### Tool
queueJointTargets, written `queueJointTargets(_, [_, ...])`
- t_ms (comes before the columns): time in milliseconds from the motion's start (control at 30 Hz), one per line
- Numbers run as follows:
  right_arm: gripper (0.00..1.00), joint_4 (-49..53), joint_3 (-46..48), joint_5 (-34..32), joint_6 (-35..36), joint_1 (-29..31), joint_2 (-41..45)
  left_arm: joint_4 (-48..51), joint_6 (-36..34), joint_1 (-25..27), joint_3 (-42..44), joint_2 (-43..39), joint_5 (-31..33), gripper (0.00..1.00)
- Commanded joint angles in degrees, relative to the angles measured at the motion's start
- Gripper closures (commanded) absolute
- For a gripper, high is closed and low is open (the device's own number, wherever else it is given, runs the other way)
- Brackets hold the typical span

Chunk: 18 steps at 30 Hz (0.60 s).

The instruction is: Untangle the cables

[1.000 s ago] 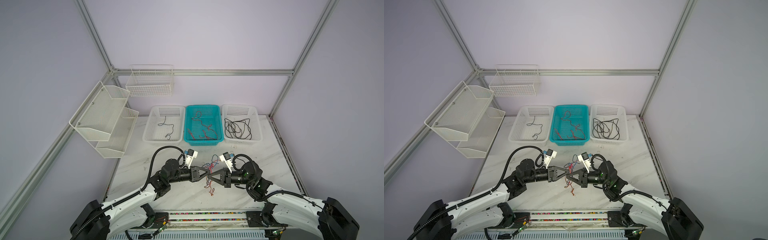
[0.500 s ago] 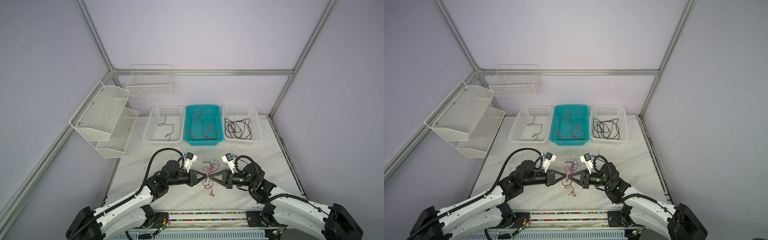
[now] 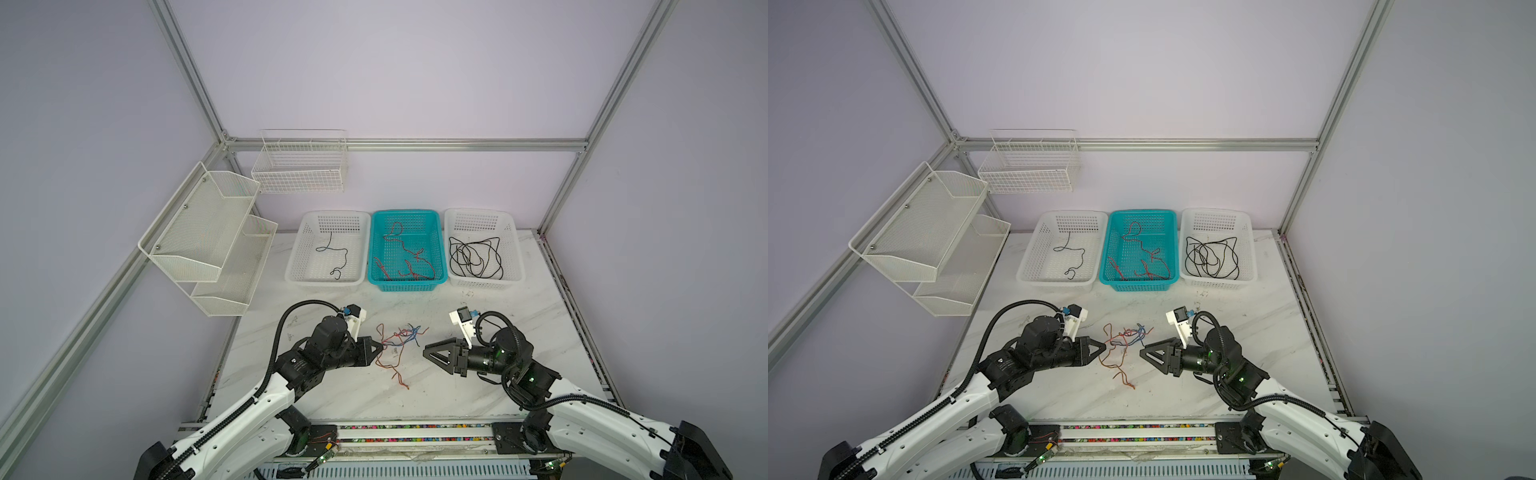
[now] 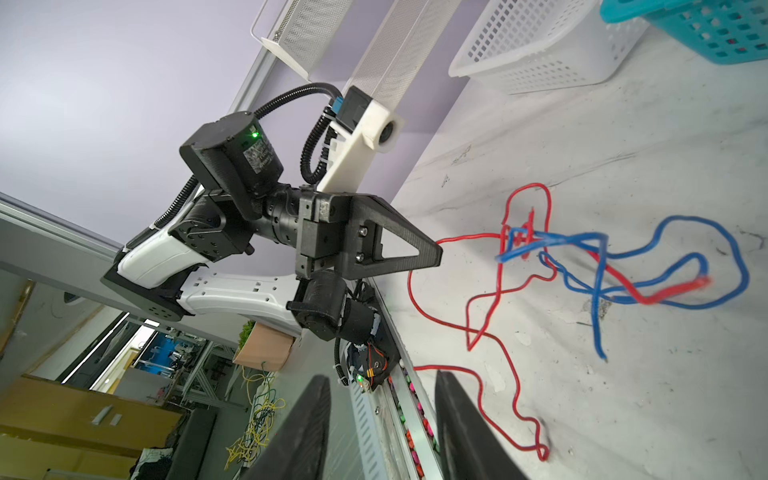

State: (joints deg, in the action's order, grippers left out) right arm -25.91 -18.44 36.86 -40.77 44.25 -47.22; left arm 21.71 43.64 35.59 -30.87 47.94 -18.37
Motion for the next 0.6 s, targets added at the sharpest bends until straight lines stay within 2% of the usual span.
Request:
queueJointTargets(0, [0.54,2.9,-3.1,-1.1,2.8,-0.2,1.0,3.5,-3.8,-0.3,-6.5,-0.6,1.2,1.00])
queueJointTargets(200, [0.52,6.3,-7.4,-8.2,3.5,-0.2,-6.4,3.7,-8.9,-0.2,-7.7,-2.9,-3.7,1.00])
queueJointTargets(333, [0.50,13.1,-13.4,-15.2,4.3,-0.2,-11.2,5.8,-9.5,-0.3,-7.7,-3.0,-3.2,1.00])
queueJointTargets(467, [0.47,11.4,-15.3,-14.5,-1.3,-0.2,-14.9,5.9,-9.3,-0.3,-7.0,-2.1,-3.5,1.00])
queueJointTargets(567, [0.45,3.6,-13.5,-12.4,-8.6,0.0,-15.5,5.9,-9.3,-0.2,-6.9,-1.3,-3.3,1.00])
